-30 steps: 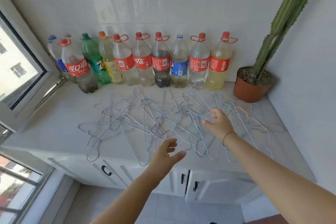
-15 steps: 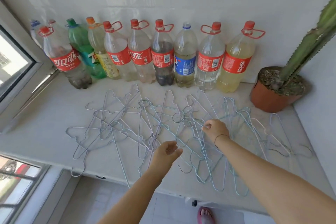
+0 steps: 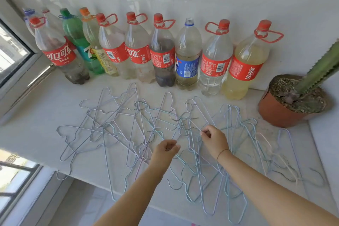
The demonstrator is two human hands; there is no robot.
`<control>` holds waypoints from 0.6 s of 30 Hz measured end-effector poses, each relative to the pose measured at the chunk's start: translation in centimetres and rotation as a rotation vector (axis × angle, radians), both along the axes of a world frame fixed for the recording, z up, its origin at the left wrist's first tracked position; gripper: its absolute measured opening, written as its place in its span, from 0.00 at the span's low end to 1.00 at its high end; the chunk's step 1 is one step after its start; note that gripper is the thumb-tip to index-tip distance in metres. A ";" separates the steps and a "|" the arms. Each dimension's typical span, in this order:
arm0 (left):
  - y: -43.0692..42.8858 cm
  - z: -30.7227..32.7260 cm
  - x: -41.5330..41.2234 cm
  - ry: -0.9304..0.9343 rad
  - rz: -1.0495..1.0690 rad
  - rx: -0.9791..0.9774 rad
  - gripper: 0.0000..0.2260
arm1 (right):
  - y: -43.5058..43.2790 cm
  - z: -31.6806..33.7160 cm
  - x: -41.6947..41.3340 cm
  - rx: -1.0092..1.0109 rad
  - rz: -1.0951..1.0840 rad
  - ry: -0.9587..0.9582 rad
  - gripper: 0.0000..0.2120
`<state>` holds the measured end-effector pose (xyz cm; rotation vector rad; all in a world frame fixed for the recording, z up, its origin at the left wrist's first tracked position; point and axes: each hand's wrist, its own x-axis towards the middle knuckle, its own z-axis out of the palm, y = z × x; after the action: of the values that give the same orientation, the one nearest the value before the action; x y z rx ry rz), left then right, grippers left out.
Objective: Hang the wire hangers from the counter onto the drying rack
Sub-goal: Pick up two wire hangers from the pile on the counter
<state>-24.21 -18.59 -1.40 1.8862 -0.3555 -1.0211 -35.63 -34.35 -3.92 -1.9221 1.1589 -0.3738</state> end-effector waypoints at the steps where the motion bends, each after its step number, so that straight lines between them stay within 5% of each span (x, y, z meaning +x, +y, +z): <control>1: -0.5 -0.1 -0.1 0.009 0.011 -0.004 0.09 | -0.2 0.6 -0.3 0.033 -0.012 -0.050 0.04; 8: -5.4 -1.4 -1.8 0.102 0.039 -0.017 0.04 | -2.8 3.2 -4.0 0.301 -0.205 -0.378 0.06; 12: -8.0 -2.1 -3.0 0.210 0.163 0.002 0.03 | -3.1 3.8 -6.3 0.333 -0.249 -0.445 0.05; 18: -10.8 -2.8 -5.9 0.210 0.078 0.081 0.10 | -3.2 3.7 -8.6 0.318 -0.307 -0.485 0.04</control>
<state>-30.11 -29.41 -4.18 1.8285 -0.1187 -1.1823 -44.25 -37.52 -0.21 -1.2842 1.1027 -0.7293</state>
